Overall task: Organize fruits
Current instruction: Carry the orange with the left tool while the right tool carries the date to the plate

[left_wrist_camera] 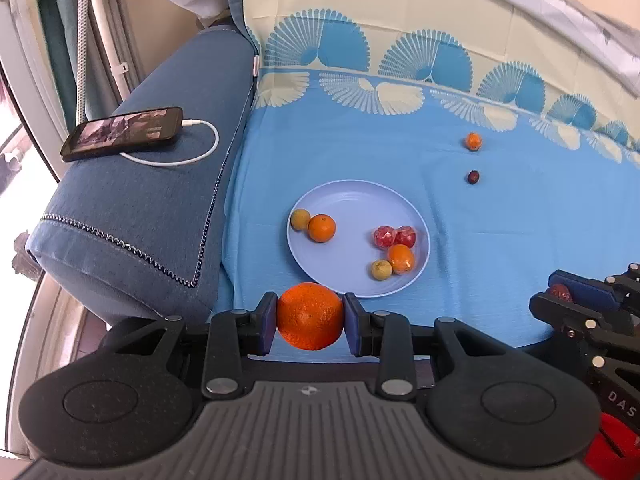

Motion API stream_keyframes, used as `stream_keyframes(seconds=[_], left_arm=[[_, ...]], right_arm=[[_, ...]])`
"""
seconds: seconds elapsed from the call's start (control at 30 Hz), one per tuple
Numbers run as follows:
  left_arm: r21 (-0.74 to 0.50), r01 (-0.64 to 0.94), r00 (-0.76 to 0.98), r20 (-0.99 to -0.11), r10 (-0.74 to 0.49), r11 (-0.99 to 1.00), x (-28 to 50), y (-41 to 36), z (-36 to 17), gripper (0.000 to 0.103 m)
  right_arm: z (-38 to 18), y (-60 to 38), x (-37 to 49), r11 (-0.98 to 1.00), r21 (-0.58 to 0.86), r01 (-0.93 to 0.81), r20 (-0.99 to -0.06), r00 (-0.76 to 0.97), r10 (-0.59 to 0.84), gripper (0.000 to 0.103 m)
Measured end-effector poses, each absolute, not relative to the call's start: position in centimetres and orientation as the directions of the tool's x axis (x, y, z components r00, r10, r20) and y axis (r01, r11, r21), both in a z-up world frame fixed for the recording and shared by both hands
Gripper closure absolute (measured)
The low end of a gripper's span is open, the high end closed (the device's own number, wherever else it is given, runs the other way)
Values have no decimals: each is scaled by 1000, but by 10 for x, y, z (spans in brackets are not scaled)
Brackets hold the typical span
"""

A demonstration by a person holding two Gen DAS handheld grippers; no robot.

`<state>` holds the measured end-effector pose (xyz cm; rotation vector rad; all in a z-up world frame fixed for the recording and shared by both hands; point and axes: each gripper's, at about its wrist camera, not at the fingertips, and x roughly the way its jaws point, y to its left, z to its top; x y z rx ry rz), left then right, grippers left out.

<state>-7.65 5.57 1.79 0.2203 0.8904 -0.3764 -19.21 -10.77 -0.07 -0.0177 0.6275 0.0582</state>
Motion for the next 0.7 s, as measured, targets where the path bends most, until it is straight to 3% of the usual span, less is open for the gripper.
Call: stream_keyframes(seconds=[0.7], left_arm=[[-15, 406, 551, -794, -258, 914, -62, 66, 8, 65]], right_arm=[[-9, -95, -184, 997, -23, -72, -645, 763, 40, 79]])
